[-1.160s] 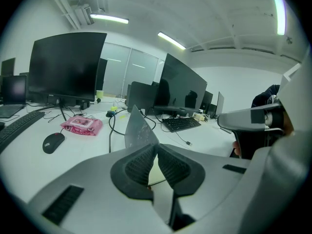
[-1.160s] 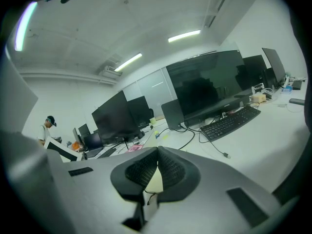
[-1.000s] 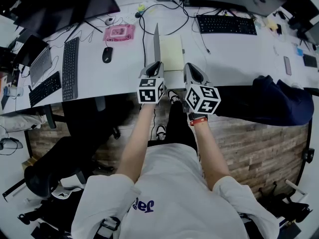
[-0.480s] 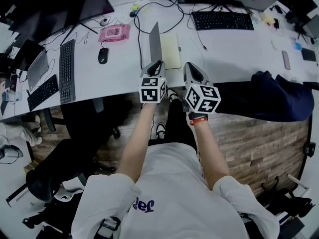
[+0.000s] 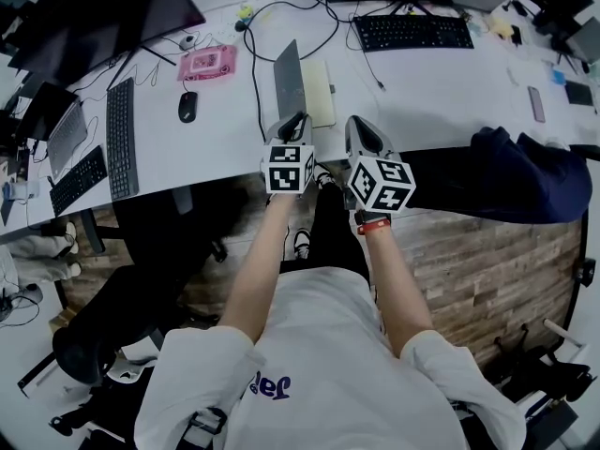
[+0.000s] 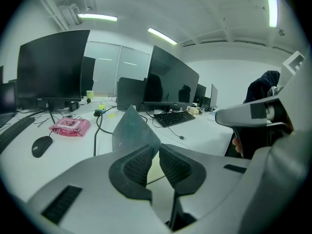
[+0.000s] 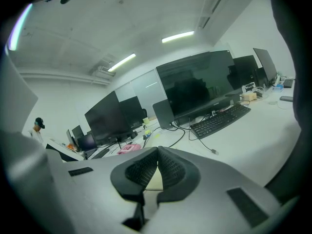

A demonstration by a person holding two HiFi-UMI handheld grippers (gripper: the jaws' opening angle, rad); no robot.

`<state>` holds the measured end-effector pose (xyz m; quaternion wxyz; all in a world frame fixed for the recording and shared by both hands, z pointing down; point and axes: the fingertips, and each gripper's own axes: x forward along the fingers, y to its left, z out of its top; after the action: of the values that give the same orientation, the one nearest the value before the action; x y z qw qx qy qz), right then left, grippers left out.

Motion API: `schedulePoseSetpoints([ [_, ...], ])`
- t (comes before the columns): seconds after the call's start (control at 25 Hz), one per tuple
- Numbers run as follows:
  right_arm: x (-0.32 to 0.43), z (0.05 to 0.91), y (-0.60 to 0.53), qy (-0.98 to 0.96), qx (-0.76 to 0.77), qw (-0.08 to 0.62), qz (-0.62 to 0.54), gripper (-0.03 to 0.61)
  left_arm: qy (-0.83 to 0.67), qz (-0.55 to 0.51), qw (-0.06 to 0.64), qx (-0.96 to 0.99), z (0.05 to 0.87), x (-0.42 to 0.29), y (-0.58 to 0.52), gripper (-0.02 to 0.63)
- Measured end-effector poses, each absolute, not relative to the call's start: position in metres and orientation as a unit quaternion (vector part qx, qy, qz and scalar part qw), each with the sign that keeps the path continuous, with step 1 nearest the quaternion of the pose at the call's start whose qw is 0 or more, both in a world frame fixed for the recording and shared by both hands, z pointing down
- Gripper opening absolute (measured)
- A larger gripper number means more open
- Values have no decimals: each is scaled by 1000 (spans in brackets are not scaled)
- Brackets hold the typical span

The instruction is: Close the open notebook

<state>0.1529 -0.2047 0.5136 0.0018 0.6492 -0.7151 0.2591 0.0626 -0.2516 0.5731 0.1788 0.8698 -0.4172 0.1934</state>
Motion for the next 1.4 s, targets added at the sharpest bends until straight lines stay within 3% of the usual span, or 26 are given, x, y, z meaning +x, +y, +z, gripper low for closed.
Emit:
schedulePoseSetpoints([
  [1.4,186,548,-188,-696,658,17,286,14,-393,247,144,874,611,109,-246,77],
])
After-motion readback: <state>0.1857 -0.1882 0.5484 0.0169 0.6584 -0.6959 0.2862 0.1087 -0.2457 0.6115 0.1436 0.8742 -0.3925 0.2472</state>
